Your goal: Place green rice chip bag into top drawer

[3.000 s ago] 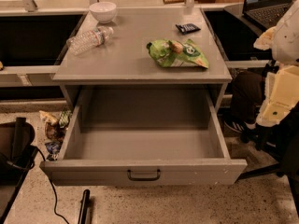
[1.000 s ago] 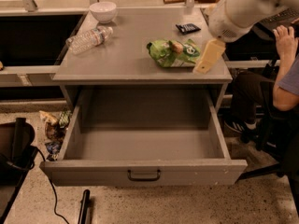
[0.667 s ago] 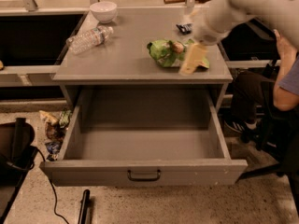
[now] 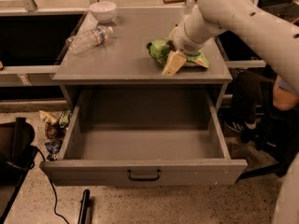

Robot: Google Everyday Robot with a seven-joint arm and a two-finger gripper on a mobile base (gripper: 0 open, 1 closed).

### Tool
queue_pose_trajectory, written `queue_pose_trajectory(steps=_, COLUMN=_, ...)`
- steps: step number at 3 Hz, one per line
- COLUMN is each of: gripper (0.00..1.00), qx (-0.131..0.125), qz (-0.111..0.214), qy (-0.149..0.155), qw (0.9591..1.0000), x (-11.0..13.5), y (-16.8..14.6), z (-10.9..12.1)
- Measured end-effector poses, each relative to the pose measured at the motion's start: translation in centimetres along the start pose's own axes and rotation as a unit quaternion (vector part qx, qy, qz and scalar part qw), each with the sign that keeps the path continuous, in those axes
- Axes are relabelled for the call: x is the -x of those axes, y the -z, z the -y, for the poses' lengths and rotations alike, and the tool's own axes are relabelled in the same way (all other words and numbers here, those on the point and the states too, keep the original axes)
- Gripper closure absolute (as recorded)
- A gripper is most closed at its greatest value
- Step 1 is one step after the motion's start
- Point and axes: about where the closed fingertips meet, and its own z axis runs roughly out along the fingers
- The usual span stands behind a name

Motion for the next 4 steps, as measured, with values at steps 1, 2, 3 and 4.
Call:
queue_pose_trajectory(steps=1, gripper=0.42, qx=0.0, qz=0.019, qy=-0.011, qw=0.9998, x=0.4, y=-1.4, z=0.2)
queue_pose_trajectory(steps=2, gripper=0.66, qx=-0.009, qz=0.049, qy=-0.025, qw=0.9985, x=0.7, y=-1.2, z=0.6)
queue_pose_trajectory(steps=3, gripper=0.89, qx=-0.032, qz=0.109, qy=-0.03, qw=0.9931, x=1.6, y=1.4, z=1.3)
queue_pose_trajectory(steps=4, gripper=1.0, qx=-0.067, qz=0.151, qy=-0.044, qw=0.9853, x=0.8, y=5.2, z=2.0)
